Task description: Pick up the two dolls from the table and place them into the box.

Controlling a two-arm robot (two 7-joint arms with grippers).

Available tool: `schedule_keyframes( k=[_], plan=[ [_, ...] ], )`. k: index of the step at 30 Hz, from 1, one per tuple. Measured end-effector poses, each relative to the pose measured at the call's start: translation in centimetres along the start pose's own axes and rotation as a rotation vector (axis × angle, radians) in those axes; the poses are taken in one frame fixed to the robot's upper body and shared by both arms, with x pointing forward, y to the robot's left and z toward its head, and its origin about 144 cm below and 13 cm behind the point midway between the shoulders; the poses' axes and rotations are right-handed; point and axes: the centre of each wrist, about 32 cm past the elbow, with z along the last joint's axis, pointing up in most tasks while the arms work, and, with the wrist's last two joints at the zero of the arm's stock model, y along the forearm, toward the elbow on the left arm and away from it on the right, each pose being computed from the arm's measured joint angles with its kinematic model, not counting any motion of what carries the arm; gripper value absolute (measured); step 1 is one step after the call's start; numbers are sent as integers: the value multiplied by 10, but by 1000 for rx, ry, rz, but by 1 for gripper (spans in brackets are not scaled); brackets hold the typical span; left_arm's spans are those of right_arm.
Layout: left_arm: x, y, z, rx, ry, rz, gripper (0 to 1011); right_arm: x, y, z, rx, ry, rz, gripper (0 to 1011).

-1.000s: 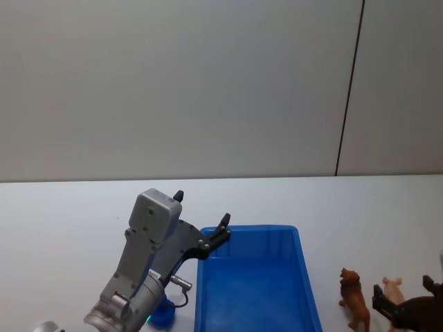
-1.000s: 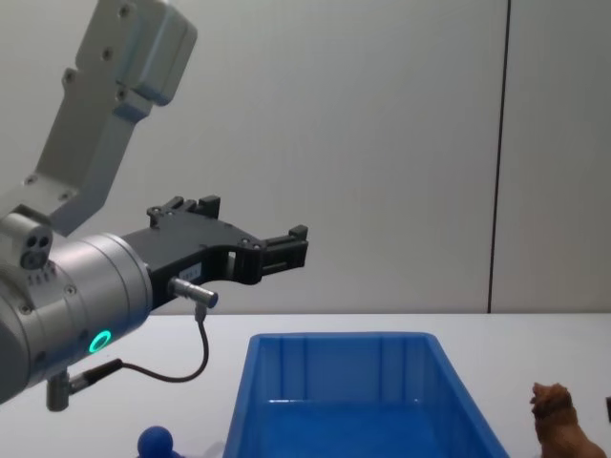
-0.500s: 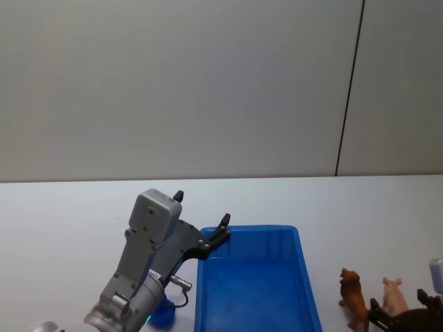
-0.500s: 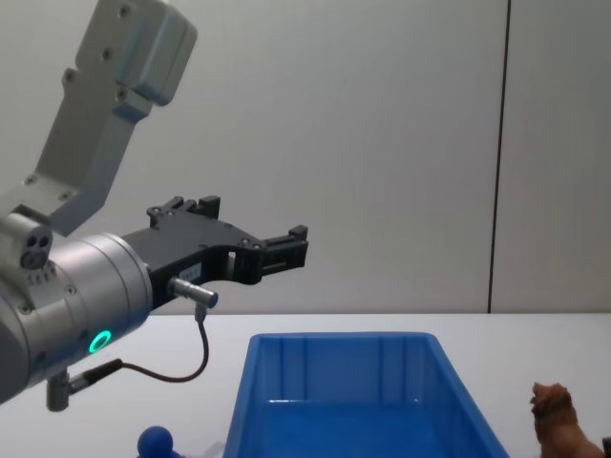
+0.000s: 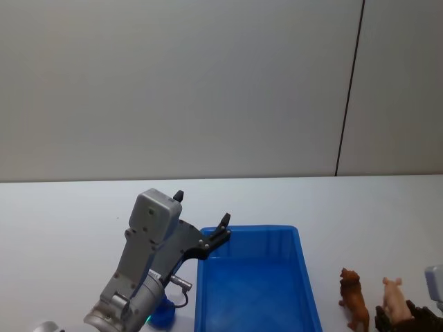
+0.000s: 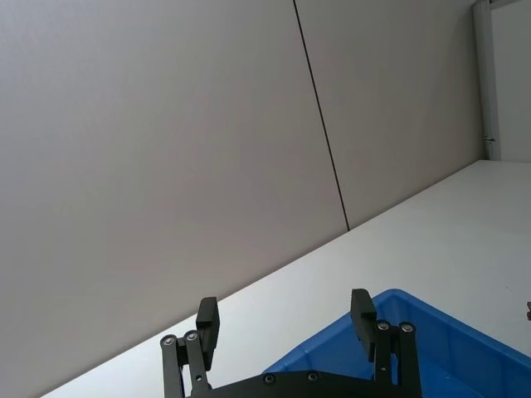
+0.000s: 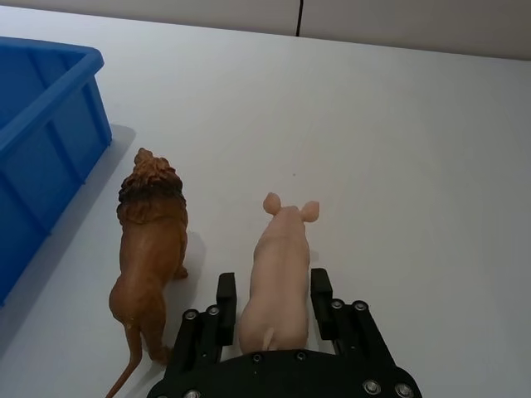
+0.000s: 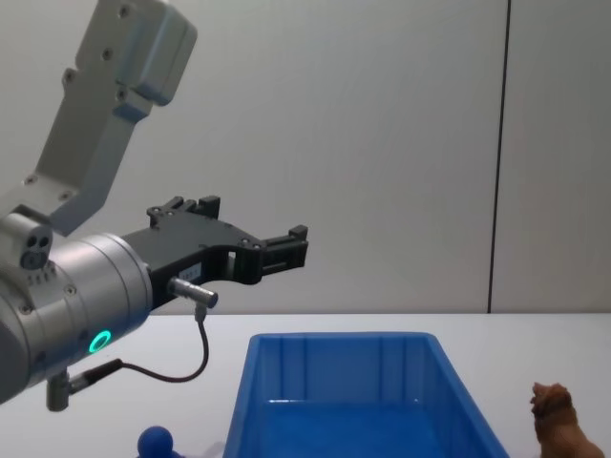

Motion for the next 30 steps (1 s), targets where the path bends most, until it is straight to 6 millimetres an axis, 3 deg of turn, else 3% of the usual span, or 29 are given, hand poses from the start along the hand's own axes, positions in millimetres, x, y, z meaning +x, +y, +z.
schedule_keyframes(
  k=[7,30],
  plan=[
    [0,0,0,0,0,0,1001,-1,-1,-1,34,-8,0,379],
    [0,0,0,0,0,0,1001,-5,-11,33,318,-29,102,380]
  ],
)
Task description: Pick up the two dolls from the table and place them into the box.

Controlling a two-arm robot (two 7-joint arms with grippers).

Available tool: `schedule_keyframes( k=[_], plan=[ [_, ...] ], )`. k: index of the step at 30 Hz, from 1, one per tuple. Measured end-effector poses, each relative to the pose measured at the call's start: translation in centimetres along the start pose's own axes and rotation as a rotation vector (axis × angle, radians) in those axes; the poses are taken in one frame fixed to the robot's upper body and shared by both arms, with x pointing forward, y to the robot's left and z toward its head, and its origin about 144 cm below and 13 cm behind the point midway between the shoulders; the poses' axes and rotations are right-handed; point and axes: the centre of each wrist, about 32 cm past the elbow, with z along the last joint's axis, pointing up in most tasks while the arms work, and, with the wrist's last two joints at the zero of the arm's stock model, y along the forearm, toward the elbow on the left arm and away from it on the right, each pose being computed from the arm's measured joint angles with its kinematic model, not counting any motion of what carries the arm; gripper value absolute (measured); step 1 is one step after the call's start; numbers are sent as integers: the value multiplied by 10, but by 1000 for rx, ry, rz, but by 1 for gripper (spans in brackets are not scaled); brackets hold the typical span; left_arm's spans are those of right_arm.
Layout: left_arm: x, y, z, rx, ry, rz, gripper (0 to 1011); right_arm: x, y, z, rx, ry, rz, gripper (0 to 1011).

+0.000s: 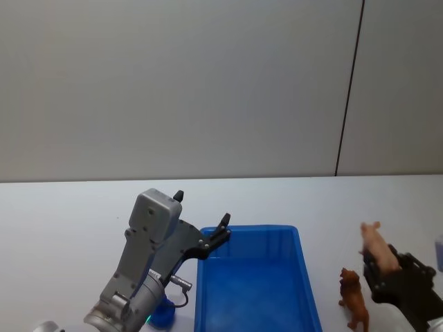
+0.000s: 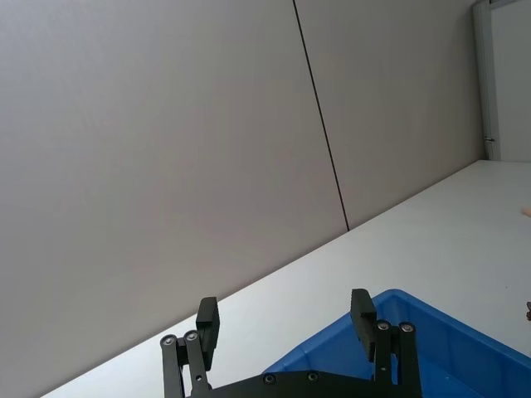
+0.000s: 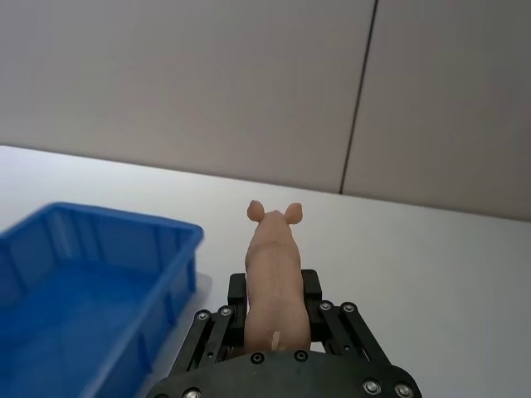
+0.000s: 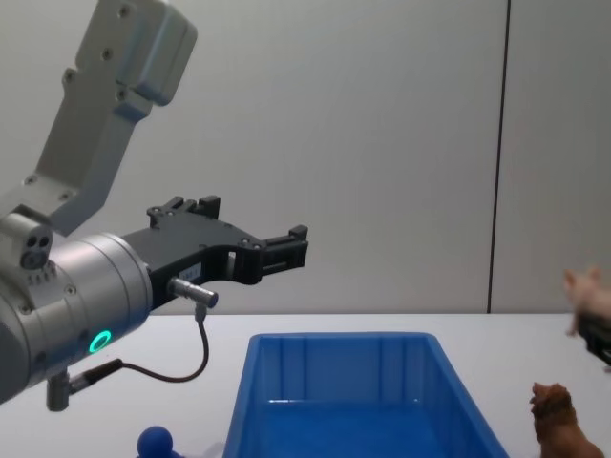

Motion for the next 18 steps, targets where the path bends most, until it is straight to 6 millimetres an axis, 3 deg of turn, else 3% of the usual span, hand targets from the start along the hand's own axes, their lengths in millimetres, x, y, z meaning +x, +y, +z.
schedule_keyframes(
  k=[18],
  plan=[
    [0,0,0,0,0,0,1001,-21,24,18,93,40,240,379]
  ],
)
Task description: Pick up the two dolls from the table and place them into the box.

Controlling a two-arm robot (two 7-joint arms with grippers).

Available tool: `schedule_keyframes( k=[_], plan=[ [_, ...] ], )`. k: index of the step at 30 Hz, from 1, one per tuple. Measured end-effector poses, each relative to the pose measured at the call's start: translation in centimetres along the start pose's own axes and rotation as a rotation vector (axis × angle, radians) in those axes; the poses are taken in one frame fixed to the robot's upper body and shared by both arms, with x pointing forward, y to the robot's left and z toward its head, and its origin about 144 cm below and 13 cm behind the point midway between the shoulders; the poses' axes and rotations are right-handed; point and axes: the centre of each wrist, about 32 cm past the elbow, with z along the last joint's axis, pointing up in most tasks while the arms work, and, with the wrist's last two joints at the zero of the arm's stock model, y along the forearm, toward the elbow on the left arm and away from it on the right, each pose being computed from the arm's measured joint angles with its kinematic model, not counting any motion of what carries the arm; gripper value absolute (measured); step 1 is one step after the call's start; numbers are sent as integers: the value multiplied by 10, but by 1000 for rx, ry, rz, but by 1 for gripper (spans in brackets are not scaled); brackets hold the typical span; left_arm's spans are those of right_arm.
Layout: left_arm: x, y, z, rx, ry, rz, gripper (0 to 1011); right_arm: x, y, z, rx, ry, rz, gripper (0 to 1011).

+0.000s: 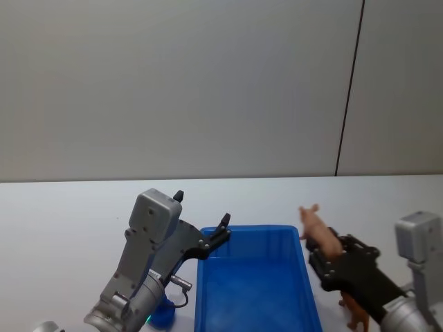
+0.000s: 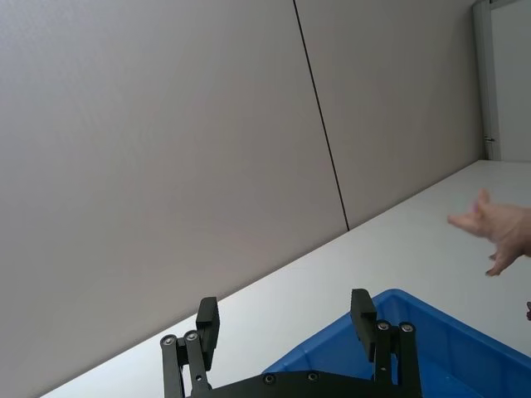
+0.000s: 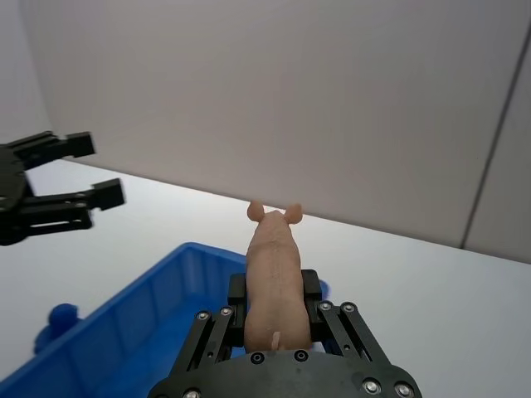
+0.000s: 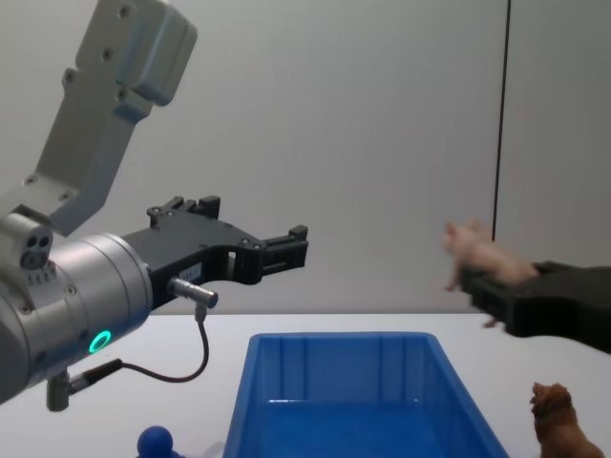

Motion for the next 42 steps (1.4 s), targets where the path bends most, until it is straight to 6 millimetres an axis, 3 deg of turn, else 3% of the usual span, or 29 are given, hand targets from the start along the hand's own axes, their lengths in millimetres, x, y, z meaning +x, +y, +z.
schedule_keyframes(
  k=[7,13,16,24,28,42],
  plan=[
    [0,0,0,0,0,0,1001,-9,18,0,-11,15,119,396],
    [0,0,0,0,0,0,1001,-15,31,-2,-27,22,193,568],
    [0,0,0,0,0,0,1001,-17,36,-3,-36,24,221,713],
    [0,0,0,0,0,0,1001,-22,45,-5,-58,27,236,936],
    [0,0,0,0,0,0,1002,-23,45,-7,-71,24,216,1001],
    [0,0,0,0,0,0,1001,-23,33,-4,-100,-9,86,1001]
  ],
)
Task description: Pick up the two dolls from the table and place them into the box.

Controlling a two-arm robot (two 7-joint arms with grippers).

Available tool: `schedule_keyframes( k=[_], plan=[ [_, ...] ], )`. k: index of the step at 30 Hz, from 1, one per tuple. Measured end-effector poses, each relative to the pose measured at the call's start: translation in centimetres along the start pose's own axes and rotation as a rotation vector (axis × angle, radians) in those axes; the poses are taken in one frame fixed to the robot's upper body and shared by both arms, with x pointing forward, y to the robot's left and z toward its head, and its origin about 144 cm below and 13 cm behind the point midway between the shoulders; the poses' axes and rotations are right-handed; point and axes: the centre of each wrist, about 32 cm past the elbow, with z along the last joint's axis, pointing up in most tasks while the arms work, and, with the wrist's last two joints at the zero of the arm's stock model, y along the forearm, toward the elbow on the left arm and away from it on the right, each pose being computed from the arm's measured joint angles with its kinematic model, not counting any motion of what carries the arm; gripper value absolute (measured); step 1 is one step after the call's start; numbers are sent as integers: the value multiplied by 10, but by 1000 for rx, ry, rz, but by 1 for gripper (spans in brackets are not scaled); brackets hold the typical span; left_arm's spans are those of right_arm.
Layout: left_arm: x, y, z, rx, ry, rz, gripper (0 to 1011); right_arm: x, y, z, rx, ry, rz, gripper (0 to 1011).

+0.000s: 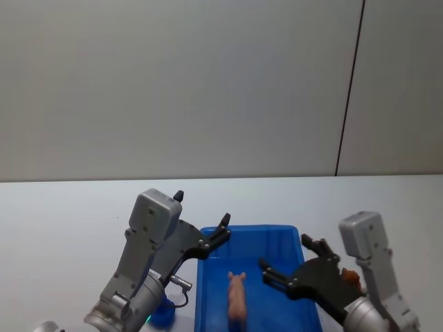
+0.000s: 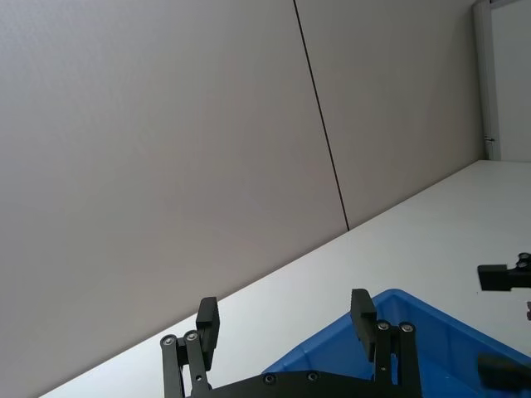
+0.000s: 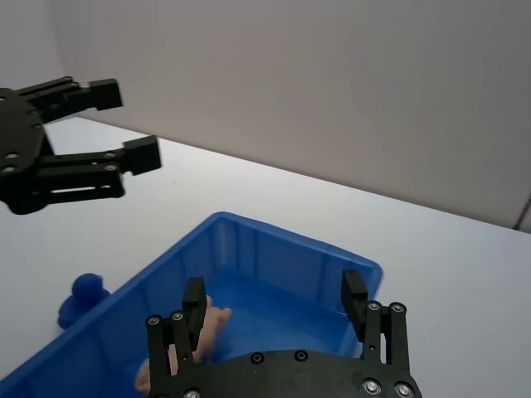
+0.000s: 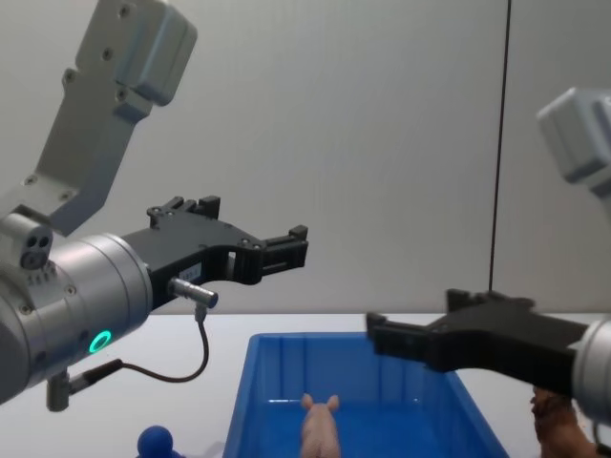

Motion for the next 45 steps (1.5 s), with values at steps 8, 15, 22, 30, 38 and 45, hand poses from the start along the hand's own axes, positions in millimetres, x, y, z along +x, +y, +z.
schedule_keyframes(
  k=[8,15,22,30,38,45],
  plan=[
    [0,0,0,0,0,0,1001,3,-19,3,-15,-16,-110,1001],
    [0,0,0,0,0,0,1001,7,-34,3,-42,-22,-192,1001],
    [0,0,0,0,0,0,1001,11,-43,-3,-82,-19,-245,1001],
    [0,0,0,0,0,0,1002,15,-48,-14,-136,-8,-273,1001],
    [0,0,0,0,0,0,1001,18,-48,-29,-196,9,-278,1001],
    [0,0,0,0,0,0,1001,20,-47,-38,-229,19,-272,976]
  ],
)
